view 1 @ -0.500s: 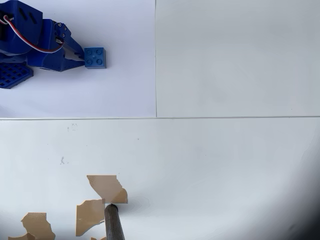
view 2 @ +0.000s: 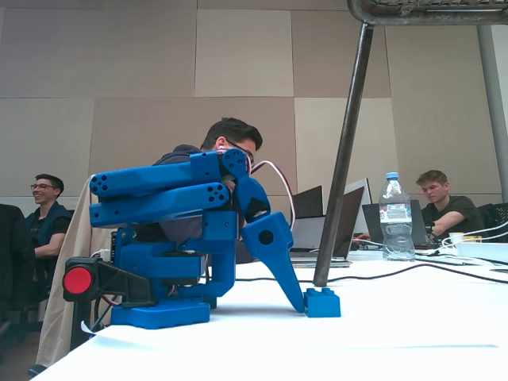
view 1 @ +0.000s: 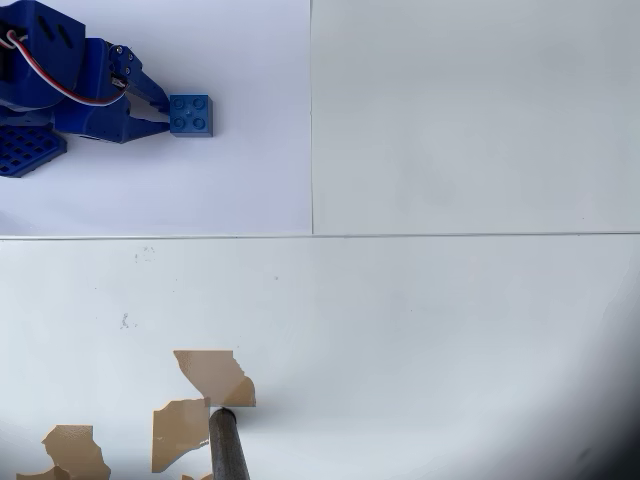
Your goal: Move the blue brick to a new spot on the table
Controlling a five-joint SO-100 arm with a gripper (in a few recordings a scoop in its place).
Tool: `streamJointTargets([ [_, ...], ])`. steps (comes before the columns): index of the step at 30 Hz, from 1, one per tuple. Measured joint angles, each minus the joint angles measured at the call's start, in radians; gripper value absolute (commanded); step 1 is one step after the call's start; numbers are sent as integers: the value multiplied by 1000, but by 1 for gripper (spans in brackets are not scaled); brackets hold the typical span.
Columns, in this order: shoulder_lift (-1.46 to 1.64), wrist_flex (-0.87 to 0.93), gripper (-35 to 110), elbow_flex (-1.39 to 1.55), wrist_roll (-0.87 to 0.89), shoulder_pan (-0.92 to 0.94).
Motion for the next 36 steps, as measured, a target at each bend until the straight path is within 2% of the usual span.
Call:
streamJointTargets([
  [36,0,0,1,0,0,0],
])
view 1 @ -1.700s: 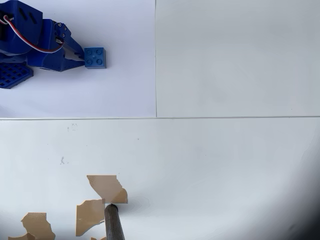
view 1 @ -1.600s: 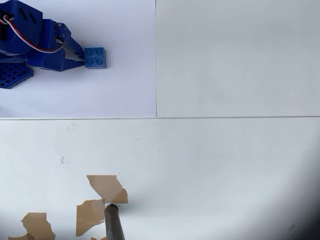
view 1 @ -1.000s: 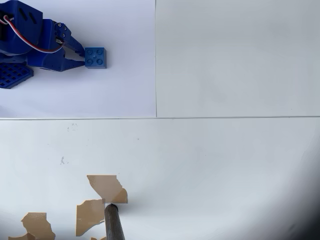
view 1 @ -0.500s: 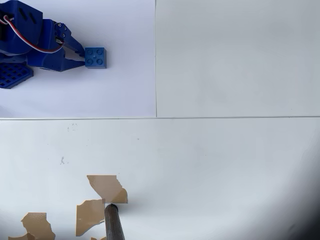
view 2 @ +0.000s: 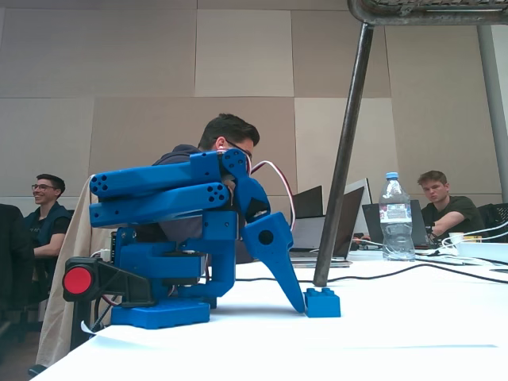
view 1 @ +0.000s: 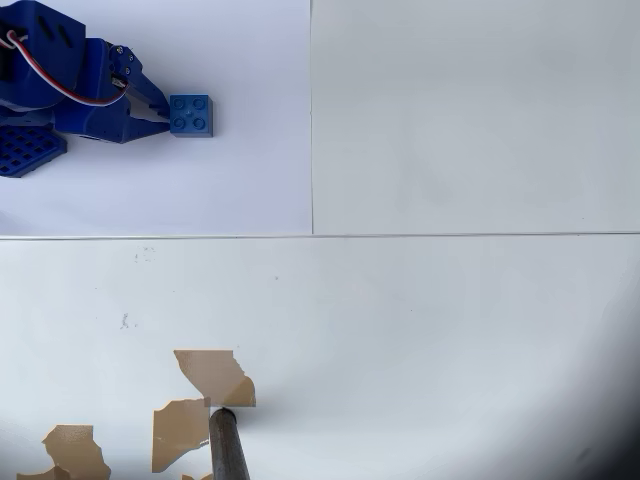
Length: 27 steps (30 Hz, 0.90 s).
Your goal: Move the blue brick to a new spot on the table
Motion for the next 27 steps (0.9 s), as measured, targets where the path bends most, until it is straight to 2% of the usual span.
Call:
streamJointTargets([
  [8,0,3,1,-2,-41,25],
  [10,-2,51,3,-28,-72,31],
  [17,-40,140,30,-206,-127,-12],
  [23,-206,91,37,-324,-175,-3],
  [27,-353,-8,38,-362,-250,69],
])
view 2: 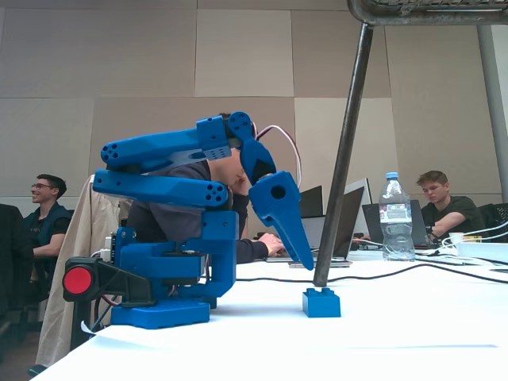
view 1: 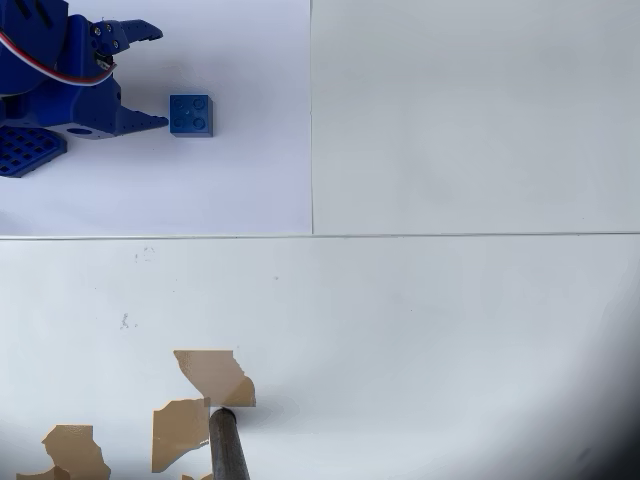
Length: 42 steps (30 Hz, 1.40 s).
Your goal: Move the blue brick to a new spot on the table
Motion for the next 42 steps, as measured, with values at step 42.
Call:
streamJointTargets([
  [42,-238,-380,26,178,-172,81],
])
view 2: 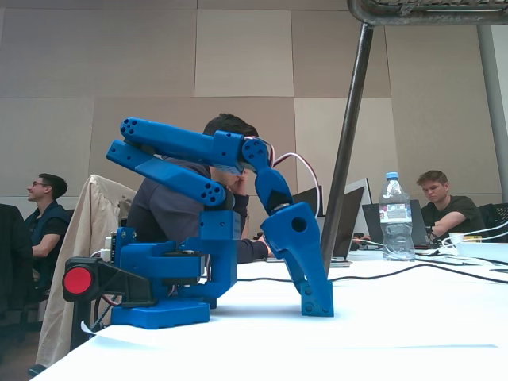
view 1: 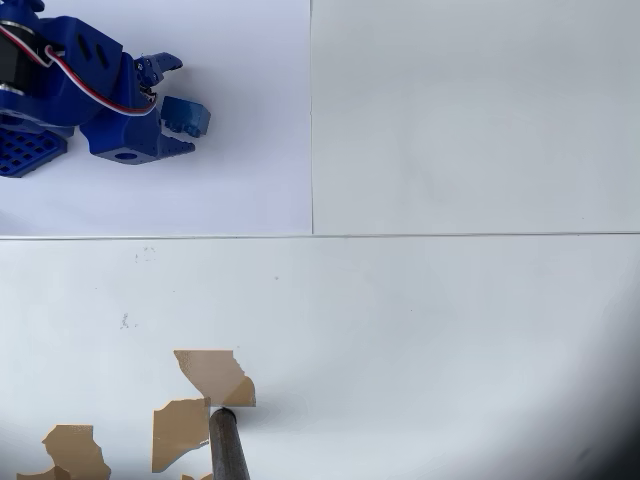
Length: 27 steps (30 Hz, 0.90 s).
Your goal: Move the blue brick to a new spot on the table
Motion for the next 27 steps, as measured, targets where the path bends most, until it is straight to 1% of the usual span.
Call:
streamJointTargets([
  [4,0,0,8,3,-5,-3],
  [6,5,0,2,5,6,-5],
  [8,34,6,0,3,23,-20],
  [12,32,81,0,-20,64,-61],
  [15,-63,137,0,-97,126,-121],
  [18,-238,153,0,-245,221,-166],
  [21,-469,169,0,-465,310,-179],
  [27,-824,222,0,-920,399,-206],
])
